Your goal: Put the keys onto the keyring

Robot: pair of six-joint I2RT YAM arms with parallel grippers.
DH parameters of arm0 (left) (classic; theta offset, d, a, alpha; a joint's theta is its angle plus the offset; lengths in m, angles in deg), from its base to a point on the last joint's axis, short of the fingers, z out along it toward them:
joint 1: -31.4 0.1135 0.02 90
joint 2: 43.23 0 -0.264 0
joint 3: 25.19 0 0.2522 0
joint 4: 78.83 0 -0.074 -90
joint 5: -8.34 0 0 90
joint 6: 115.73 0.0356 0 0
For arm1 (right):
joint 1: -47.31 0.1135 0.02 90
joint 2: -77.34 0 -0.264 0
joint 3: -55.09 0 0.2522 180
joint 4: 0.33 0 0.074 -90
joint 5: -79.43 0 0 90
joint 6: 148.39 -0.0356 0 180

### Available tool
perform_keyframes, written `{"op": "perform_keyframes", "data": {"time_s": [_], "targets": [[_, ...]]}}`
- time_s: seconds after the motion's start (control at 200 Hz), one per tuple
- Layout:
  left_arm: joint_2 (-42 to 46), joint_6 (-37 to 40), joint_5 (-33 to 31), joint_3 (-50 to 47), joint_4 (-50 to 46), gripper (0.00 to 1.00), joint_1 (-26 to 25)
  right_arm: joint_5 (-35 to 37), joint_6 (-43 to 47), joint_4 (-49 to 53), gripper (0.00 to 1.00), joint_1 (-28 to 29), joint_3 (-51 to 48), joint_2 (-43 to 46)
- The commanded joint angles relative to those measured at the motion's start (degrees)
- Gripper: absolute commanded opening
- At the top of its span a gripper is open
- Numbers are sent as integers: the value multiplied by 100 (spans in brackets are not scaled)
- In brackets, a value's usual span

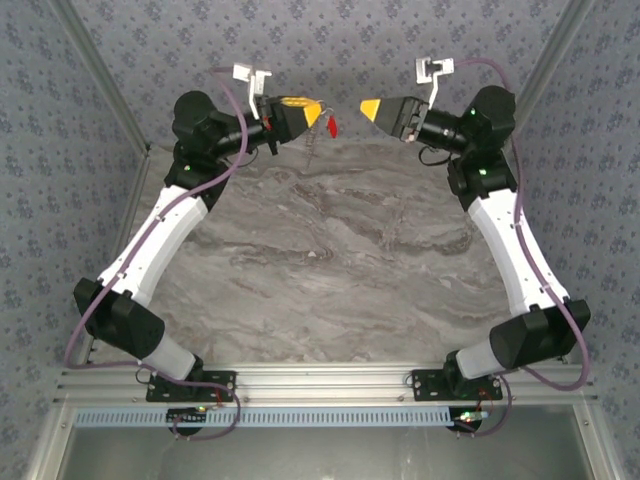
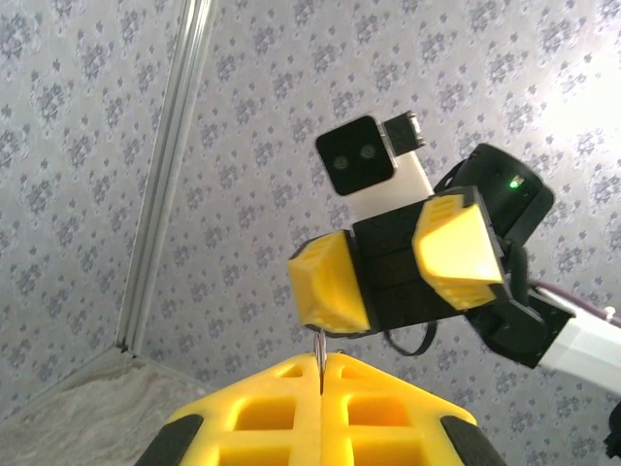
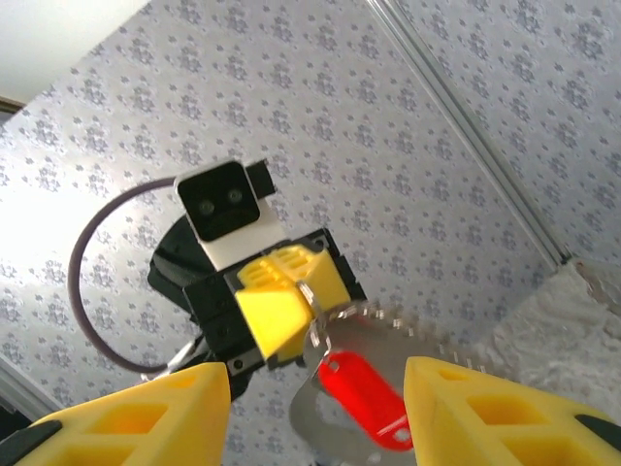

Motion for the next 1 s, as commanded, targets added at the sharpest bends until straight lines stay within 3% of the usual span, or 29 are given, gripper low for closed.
{"op": "perform_keyframes", "data": {"time_s": [0.0, 0.205, 0.33, 0.4, 0.53, 0.734, 0.994], "targets": [[89, -413, 11, 91, 754, 0, 21, 156, -403, -678, 53, 172, 361, -291], [-3, -587, 18, 192, 835, 0, 23, 271, -682, -1092, 45, 420, 674, -719], [-28, -573, -14, 215, 814, 0, 25, 186, -774, -1190, 34, 602, 731, -843], [-39, -562, -15, 233, 799, 0, 20, 162, -760, -1179, 35, 643, 659, -823], [-70, -535, -21, 268, 764, 0, 21, 229, -664, -1098, 45, 620, 419, -654], [-142, -522, -11, 372, 709, 0, 19, 265, -468, -839, 49, 582, 290, -437], [-206, -526, -23, 476, 642, 0, 21, 438, 416, 261, 49, 639, 418, -257]]}}
